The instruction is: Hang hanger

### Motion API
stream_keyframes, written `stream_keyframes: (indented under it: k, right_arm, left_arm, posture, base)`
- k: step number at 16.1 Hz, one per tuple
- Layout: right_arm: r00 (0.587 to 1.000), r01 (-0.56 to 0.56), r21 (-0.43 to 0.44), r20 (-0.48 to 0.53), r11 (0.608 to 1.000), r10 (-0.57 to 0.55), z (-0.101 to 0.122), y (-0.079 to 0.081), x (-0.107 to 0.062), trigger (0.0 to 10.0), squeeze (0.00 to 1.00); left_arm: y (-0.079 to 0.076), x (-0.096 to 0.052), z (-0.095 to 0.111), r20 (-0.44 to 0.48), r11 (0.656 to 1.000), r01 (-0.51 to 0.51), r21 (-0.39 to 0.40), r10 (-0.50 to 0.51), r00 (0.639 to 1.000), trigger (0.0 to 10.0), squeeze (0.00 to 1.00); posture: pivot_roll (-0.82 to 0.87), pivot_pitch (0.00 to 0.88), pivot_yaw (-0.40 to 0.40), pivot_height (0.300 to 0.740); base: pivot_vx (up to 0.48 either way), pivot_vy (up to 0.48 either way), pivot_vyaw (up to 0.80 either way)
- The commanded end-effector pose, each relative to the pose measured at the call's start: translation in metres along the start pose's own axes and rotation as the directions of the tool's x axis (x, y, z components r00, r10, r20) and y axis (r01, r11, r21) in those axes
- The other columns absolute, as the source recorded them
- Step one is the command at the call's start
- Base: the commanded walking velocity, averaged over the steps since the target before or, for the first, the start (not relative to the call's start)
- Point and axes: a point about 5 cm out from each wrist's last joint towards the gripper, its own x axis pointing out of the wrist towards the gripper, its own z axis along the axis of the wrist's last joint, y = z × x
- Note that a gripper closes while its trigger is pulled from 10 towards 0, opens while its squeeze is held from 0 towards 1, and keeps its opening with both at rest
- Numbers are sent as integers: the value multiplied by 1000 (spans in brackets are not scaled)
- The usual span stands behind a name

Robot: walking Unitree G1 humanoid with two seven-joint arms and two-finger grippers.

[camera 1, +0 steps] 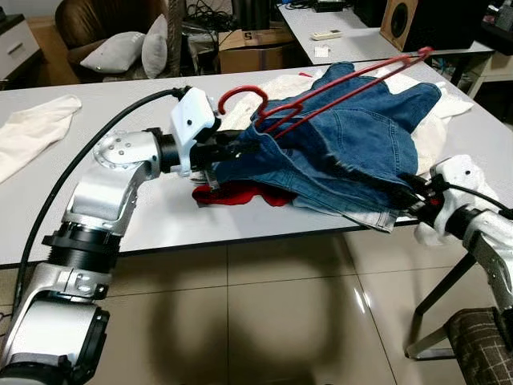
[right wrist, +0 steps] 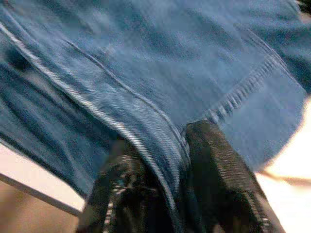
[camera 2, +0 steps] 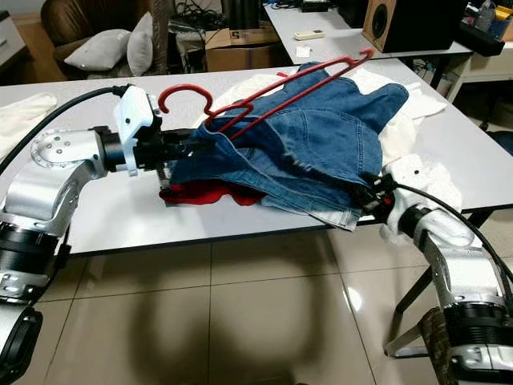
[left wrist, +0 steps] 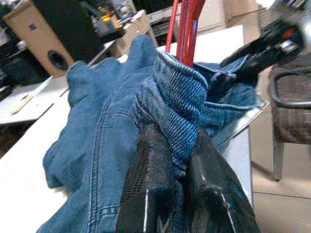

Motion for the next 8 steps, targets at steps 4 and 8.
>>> stream_keyframes:
  k: [4, 8]
  right_arm:
    - [984, -114, 136, 152, 984, 93, 27, 15, -1, 0, 0]
    - [951, -207, 308, 287, 928, 117, 61, 28, 5, 0, 0]
  left_arm:
    - [8, -18, -2, -23, 997, -75, 25, 76, 997, 0, 0]
    - [11, -57, -3, -65, 994, -98, 47, 101, 993, 0, 0]
  posture:
    - [-26, 0, 24, 740]
    - [-16, 0, 12, 740]
  base:
    - [0, 0, 0]
    - [0, 0, 0]
